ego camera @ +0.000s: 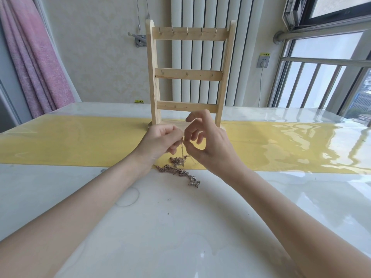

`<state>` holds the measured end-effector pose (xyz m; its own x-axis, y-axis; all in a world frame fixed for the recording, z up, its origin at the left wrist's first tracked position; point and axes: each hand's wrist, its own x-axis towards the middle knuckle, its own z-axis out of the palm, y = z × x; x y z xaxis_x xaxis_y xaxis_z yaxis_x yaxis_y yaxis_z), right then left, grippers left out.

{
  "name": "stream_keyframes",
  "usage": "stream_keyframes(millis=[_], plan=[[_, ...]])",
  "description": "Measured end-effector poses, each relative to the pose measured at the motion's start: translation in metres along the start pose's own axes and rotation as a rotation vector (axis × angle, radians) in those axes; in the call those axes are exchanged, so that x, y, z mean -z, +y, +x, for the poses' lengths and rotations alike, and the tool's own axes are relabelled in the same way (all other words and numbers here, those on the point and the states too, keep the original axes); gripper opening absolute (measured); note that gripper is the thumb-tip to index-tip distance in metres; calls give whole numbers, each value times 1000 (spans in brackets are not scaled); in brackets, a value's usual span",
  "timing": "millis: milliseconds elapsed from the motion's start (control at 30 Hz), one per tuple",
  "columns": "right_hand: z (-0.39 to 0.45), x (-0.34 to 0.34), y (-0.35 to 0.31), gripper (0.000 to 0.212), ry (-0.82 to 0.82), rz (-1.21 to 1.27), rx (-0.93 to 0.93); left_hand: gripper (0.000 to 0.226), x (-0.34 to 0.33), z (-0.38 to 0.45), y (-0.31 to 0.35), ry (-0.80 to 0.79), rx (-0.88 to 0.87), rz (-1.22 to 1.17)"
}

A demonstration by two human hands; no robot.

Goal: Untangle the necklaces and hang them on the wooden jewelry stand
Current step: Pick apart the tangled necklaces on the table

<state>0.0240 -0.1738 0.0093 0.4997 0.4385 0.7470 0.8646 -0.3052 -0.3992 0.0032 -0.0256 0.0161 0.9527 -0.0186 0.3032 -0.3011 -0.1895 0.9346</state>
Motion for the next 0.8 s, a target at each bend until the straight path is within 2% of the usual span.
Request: stream_keyframes(millis=[100,200,367,800], plan=[[2,1,-1,39,45,-17,11,19,-3,-1,1,-12,81,-134],[1,0,-2,39,37,-54,36,13,-5,-2,3,-11,101,-161],[0,1,-4,40,52,-74,59,7,-7,-4,7,-20,105,-126],[-2,-3,-4,38,28,-77,37,14,-9,-4,4,6,89,-8]])
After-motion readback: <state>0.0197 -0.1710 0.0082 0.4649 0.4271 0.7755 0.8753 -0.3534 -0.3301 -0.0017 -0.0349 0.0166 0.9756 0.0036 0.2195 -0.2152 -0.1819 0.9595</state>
